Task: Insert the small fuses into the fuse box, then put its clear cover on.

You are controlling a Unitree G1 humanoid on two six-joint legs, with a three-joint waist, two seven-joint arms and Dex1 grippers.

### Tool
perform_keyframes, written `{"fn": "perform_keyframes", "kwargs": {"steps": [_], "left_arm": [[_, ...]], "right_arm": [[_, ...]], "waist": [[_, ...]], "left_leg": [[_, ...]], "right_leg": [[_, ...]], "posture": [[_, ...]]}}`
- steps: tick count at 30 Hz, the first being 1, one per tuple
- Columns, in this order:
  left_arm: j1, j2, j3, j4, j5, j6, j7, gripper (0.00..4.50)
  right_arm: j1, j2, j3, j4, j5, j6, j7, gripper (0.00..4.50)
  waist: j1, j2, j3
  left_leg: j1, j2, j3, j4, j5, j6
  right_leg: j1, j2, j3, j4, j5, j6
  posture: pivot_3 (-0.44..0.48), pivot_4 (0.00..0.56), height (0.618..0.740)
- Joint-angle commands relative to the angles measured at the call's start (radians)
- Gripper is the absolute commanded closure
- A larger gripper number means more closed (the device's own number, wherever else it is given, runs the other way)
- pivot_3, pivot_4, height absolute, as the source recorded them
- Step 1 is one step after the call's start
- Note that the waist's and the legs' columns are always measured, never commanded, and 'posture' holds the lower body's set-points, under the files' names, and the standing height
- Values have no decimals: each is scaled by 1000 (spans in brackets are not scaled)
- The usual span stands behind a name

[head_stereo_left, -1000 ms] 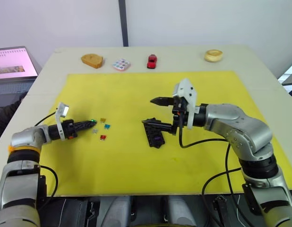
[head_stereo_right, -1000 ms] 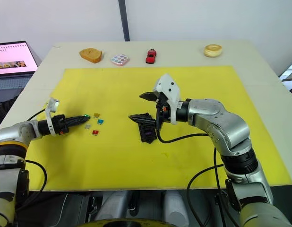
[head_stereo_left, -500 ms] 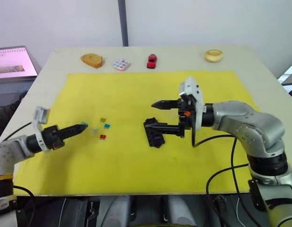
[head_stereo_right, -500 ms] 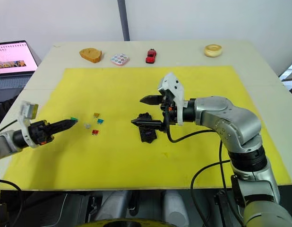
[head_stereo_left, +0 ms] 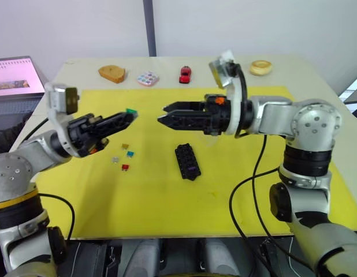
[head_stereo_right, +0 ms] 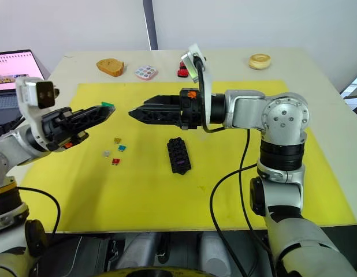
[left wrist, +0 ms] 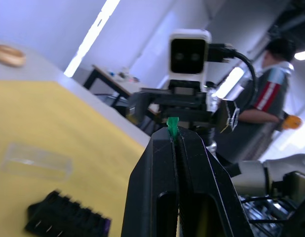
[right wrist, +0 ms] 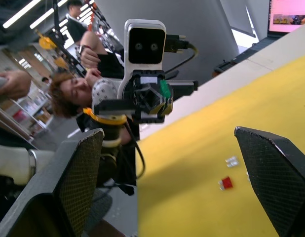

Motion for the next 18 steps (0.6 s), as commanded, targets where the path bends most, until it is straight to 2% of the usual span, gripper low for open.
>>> {"fn": "perform_keyframes", "kwargs": {"steps": [1,3,18], "left_arm": [[-50,1,-24,-20,-59,-24,18,4500],[-76,4,-48,-23,-69,-31,14,4500],[-87,35,-113,-15,-56,-87,-12,4500]], "right_arm": [[-48,18,-43,11,72,4,-71,814],[-56,19,-47,8,100,3,-102,1700],[-30,-13,-18,-18,251,-32,-230,1700]], "waist": [[0,0,0],[0,0,0],[0,0,0]], "left_leg": [[0,0,0,0,0,0],[0,0,0,0,0,0],[0,0,0,0,0,0]], "right_leg": [[0,0,0,0,0,0],[0,0,0,0,0,0],[0,0,0,0,0,0]], "posture": [[0,150,740],[0,150,740],[0,150,740]]}}
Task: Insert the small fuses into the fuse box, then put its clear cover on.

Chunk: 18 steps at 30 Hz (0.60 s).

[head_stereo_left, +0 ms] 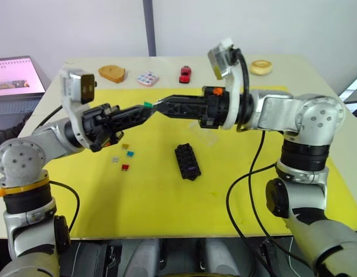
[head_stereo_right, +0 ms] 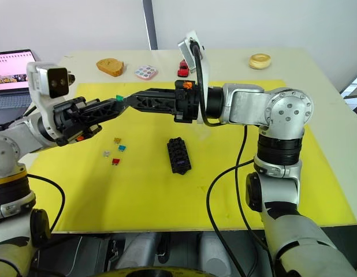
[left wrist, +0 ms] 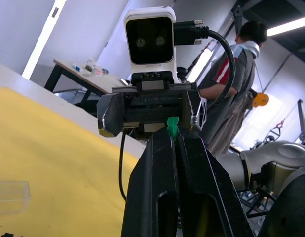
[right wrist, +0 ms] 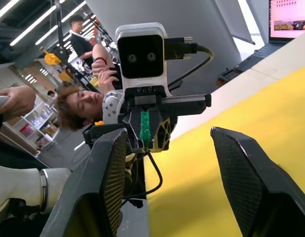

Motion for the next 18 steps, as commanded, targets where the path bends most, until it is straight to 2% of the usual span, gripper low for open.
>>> {"fn": "perform_keyframes", "kwargs": {"steps": [1,4,8,18], "left_arm": [[-8,19,-1,-18,-11,-24,-10,4500],[-5,20,-6,-23,-14,-30,-5,4500],[0,23,-10,-30,-17,-42,4,4500],[5,33,-10,-28,-7,-50,6,4500]], "right_arm": [[-3,-13,0,-36,54,-25,-18,1700],[-1,-19,13,-38,62,-29,-25,2481],[0,-33,37,-40,54,-36,-23,4471],[-2,-57,56,-35,81,-62,-1,4471]], "waist": [[0,0,0],[0,0,0],[0,0,0],[0,0,0]], "left_leg": [[0,0,0,0,0,0],[0,0,0,0,0,0],[0,0,0,0,0,0],[0,0,0,0,0,0]], "right_leg": [[0,0,0,0,0,0],[0,0,0,0,0,0],[0,0,0,0,0,0],[0,0,0,0,0,0]], "posture": [[0,150,740],[0,150,740],[0,150,740],[0,150,740]]}}
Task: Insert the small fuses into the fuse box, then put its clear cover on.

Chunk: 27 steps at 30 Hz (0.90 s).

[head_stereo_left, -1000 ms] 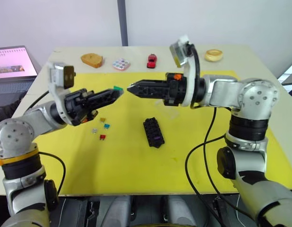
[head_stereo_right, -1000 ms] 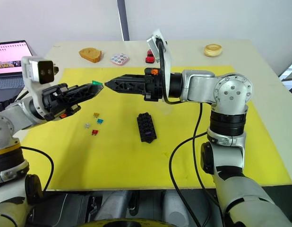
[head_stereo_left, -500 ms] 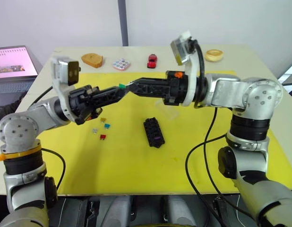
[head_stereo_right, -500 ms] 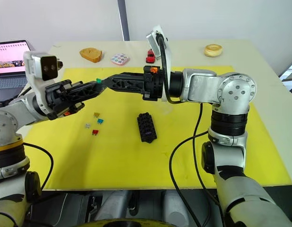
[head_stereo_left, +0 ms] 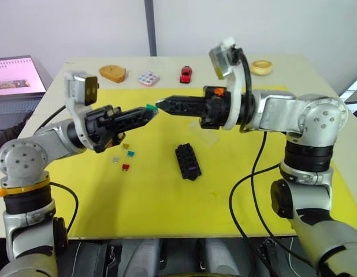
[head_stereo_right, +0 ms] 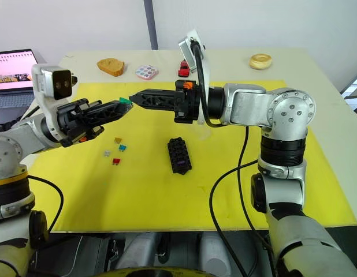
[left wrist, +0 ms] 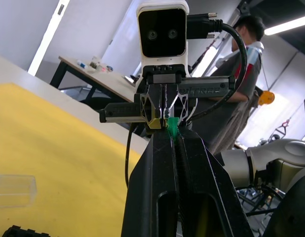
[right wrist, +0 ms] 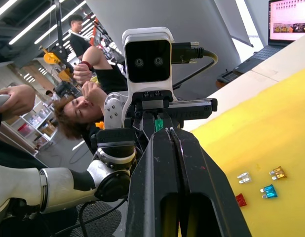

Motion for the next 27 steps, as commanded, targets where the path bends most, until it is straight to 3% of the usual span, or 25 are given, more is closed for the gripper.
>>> {"fn": "perform_keyframes", "kwargs": {"steps": [1,9,13,19,27], "left_arm": [[-7,13,7,-26,-8,-31,-1,4500],[59,52,13,-51,1,-21,-2,4500],[327,81,38,-119,-21,29,41,4500],[641,32,49,-177,-26,10,167,4500],[792,-69,19,-130,20,-27,318,4500]], "right_arm": [[-8,-14,7,-18,25,-13,17,4471],[24,-65,4,-34,20,-19,48,4471],[158,-260,45,-210,-72,28,213,4471],[320,-516,155,-434,-287,-83,507,4471],[346,-517,217,-443,-415,-175,582,4471]], "waist": [[0,0,0],[0,0,0],[0,0,0],[4,1,1],[10,1,1]], "left_leg": [[0,0,0,0,0,0],[0,0,0,0,0,0],[0,0,0,-3,-1,1],[-8,1,0,0,-2,2],[-7,1,0,2,-1,3]], "right_leg": [[0,0,0,0,0,0],[0,0,0,-1,0,0],[0,0,0,-4,0,0],[-5,-1,0,-5,0,0],[-4,-2,0,-8,-2,-5]], "posture": [[0,150,740],[0,150,740],[0,150,740],[0,150,740],[0,150,740]]}}
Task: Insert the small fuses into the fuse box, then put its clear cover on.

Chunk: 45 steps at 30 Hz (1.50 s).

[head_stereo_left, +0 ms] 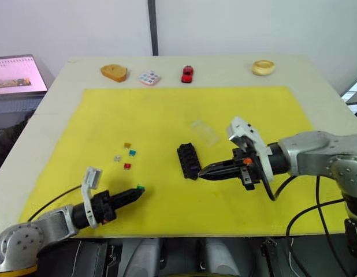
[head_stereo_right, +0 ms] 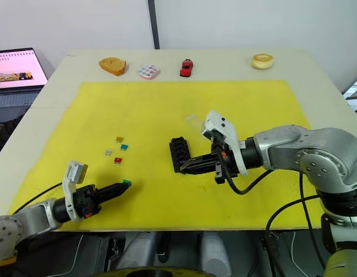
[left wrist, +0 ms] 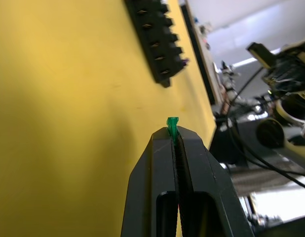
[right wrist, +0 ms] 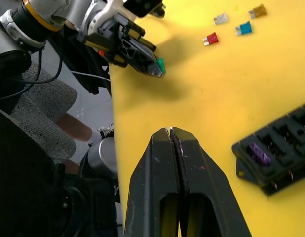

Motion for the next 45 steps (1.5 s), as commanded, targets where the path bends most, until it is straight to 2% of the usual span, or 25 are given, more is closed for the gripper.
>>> {"fn": "perform_keyframes", "kwargs": {"steps": [1,7,10,13,20,24,31,35,45], "left_arm": [[21,-29,7,45,9,-22,53,4500],[44,-10,-5,90,83,-45,35,4500],[58,-2,1,125,95,-37,45,3484],[86,22,42,131,69,-22,24,2030],[174,190,75,21,142,-86,-147,2030],[162,235,26,-1,245,-173,-223,2030],[120,229,-16,37,299,-163,-225,2030],[112,210,8,78,264,-108,-191,2030],[144,198,70,94,205,-75,-224,2030]], "right_arm": [[-15,20,3,-11,-30,-30,16,4471],[-29,39,35,-6,-82,-43,28,4471],[-36,50,39,1,-100,-44,31,4500],[-37,57,34,5,-110,-44,32,4500],[-36,53,32,12,-142,-51,54,4500],[-43,67,37,24,-161,-59,62,4500],[-47,87,37,20,-174,-55,61,4500],[-42,87,33,14,-174,-50,54,4500],[-46,89,36,21,-182,-53,51,4500]], "waist": [[-1,0,0],[-6,3,-2],[-8,4,-2],[-10,5,-3],[-13,5,-3],[-7,5,-3],[-3,5,-3],[-4,5,-3],[-9,6,-3]], "left_leg": [[0,0,0,0,0,0],[0,0,0,-1,0,0],[1,0,0,-2,0,0],[1,0,0,-2,0,0],[2,2,1,-5,0,0],[1,2,2,-5,0,0],[1,2,3,-5,-1,0],[1,2,3,-5,-1,0],[1,2,3,-5,0,0]], "right_leg": [[0,0,0,-1,0,0],[0,0,0,0,0,0],[0,0,0,0,0,0],[0,0,0,0,0,0],[-3,0,0,0,0,-1],[-3,-1,0,0,1,-2],[-3,-2,-1,-1,1,-3],[-3,-2,-1,0,1,-3],[-3,-2,-1,0,1,-3]], "posture": [[0,150,740],[0,150,740],[0,150,740],[0,150,740],[0,150,740],[0,150,740],[0,150,740],[0,150,740],[0,150,740]]}}
